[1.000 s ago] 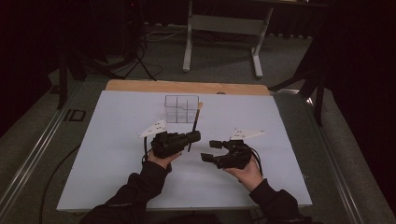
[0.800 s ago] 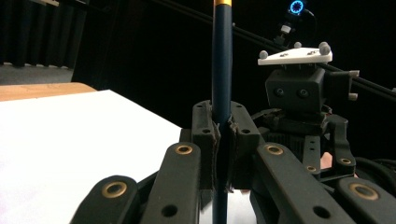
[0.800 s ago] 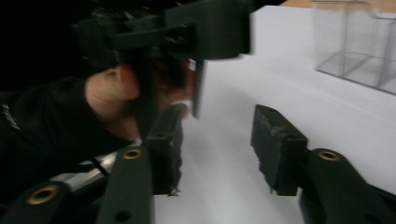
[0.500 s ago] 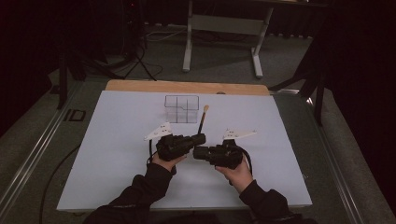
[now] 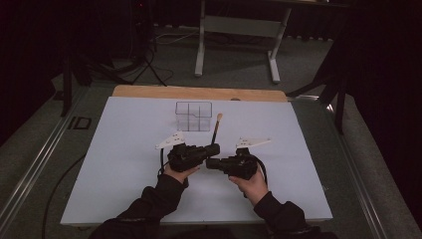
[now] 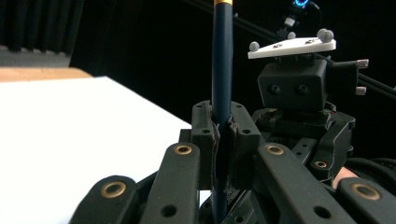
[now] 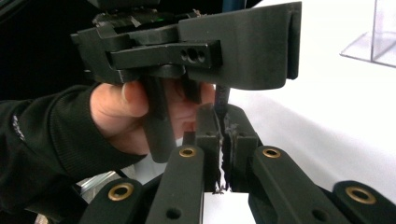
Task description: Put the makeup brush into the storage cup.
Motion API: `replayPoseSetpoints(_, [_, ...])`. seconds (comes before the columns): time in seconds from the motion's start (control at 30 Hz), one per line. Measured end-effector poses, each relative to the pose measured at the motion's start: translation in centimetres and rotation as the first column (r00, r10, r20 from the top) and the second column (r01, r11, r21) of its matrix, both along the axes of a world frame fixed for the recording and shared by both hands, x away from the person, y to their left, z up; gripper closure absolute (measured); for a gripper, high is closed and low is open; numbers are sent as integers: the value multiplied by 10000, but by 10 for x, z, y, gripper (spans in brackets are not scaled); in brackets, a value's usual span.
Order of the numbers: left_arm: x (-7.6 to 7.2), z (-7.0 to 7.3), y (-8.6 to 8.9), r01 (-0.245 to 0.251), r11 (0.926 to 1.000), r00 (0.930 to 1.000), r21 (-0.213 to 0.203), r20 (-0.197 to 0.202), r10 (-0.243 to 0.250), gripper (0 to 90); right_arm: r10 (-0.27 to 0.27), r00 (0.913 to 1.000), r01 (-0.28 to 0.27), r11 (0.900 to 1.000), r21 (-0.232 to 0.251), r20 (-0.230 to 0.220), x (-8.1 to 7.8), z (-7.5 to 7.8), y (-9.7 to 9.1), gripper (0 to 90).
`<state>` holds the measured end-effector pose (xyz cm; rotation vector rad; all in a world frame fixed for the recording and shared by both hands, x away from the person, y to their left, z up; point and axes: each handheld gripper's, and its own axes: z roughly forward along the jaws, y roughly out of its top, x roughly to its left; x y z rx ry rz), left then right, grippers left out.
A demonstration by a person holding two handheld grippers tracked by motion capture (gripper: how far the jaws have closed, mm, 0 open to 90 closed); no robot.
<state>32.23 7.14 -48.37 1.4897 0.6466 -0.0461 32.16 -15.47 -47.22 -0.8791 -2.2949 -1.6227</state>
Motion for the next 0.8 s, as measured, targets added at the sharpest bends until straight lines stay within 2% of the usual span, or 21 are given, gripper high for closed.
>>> replayPoseSetpoints(0.07, [1,1,-1,0,9999,9999,154,-140,2,830,-45,9999,45,10000,-33,-90,1,-1,-1,860])
replayPoseSetpoints(0.1, [2,3,-1,-71,9996,9998,283,-183,76,797,-86,9999,85,9999,-93,-74,1,-1,-1,860])
replayPoseSetpoints(0.3, [1,18,4,-428,9946,9990,948,164,414,659,-162,9996,177,9980,-602,250,1,-1,-4,860])
replayPoseSetpoints(0.37, [3,27,6,-506,9903,9987,1291,149,491,615,-237,9990,271,9954,-914,378,0,-1,-5,860])
replayPoseSetpoints(0.5, [6,42,10,-458,9792,9988,1975,284,410,608,-304,9971,408,9872,-1544,691,-1,-3,-7,861])
replayPoseSetpoints(0.57, [7,48,12,-457,9720,9988,2304,284,402,597,-319,9961,465,9821,-1826,822,-1,-4,-8,861])
replayPoseSetpoints(0.67, [8,54,13,-637,9566,9979,2844,290,579,577,-419,9947,614,9749,-2142,943,-1,-6,-8,861])
replayPoseSetpoints(0.77, [8,55,14,-642,9516,9979,3007,117,636,577,-445,9941,672,9688,-2385,992,0,-8,-9,861])
replayPoseSetpoints(0.8, [9,54,14,-585,9549,9982,2912,39,600,576,-443,9943,673,9665,-2476,973,0,-9,-8,861])
